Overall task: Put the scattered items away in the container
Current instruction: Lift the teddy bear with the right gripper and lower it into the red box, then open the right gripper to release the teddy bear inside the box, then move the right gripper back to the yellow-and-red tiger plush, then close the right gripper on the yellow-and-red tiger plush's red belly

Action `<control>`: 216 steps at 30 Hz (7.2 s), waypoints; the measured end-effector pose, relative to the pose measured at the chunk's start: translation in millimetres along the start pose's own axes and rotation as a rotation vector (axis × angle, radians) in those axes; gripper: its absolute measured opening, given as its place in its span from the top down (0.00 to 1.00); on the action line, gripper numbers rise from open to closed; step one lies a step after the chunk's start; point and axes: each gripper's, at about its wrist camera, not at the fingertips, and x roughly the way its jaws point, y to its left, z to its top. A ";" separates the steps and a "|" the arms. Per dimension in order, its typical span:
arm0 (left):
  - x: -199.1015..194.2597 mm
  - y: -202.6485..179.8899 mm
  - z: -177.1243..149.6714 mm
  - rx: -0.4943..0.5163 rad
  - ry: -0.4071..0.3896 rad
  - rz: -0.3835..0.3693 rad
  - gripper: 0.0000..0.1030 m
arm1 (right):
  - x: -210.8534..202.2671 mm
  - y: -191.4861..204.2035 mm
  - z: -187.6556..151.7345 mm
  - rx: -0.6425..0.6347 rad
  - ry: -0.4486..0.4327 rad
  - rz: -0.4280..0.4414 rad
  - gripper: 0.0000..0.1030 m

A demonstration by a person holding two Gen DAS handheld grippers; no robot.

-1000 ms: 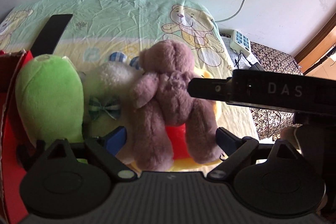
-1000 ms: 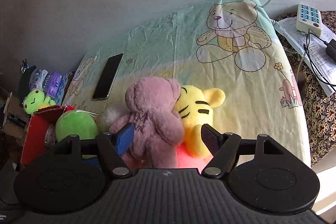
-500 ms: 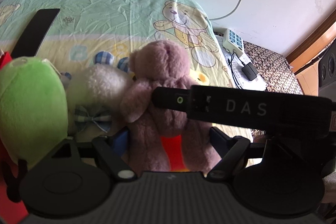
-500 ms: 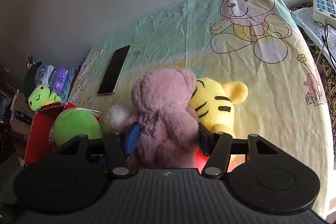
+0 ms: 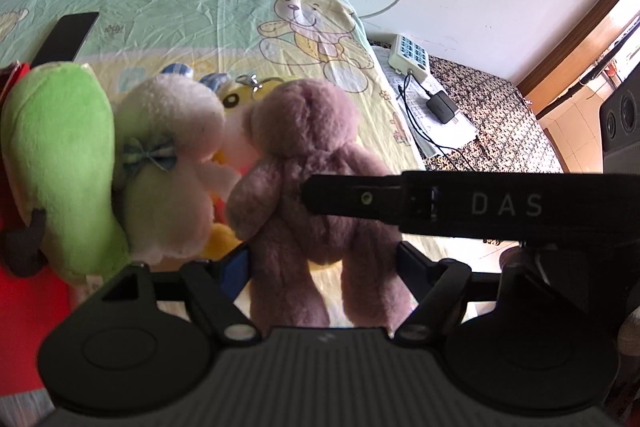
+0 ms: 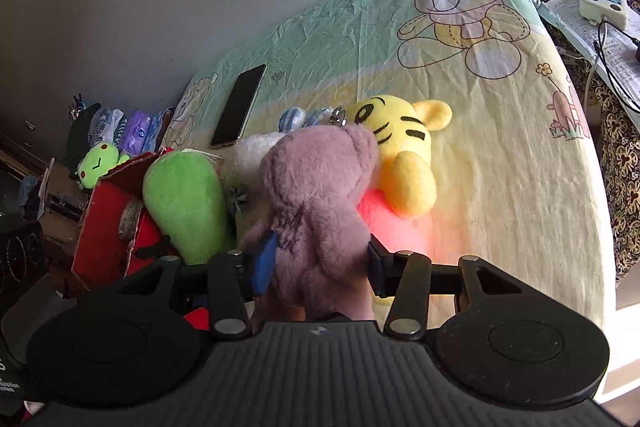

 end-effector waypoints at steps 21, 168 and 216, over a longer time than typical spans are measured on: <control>-114.9 -5.7 -42.9 0.074 -0.193 0.031 0.25 | -52.3 91.7 -38.5 -0.181 -0.213 0.112 0.57; -88.4 54.0 -30.4 0.106 -0.078 0.276 0.22 | 8.4 64.0 -58.8 0.011 -0.092 -0.188 0.61; 67.2 23.6 -3.8 0.087 0.073 0.030 0.09 | 56.3 -58.8 10.4 0.197 0.008 0.078 0.54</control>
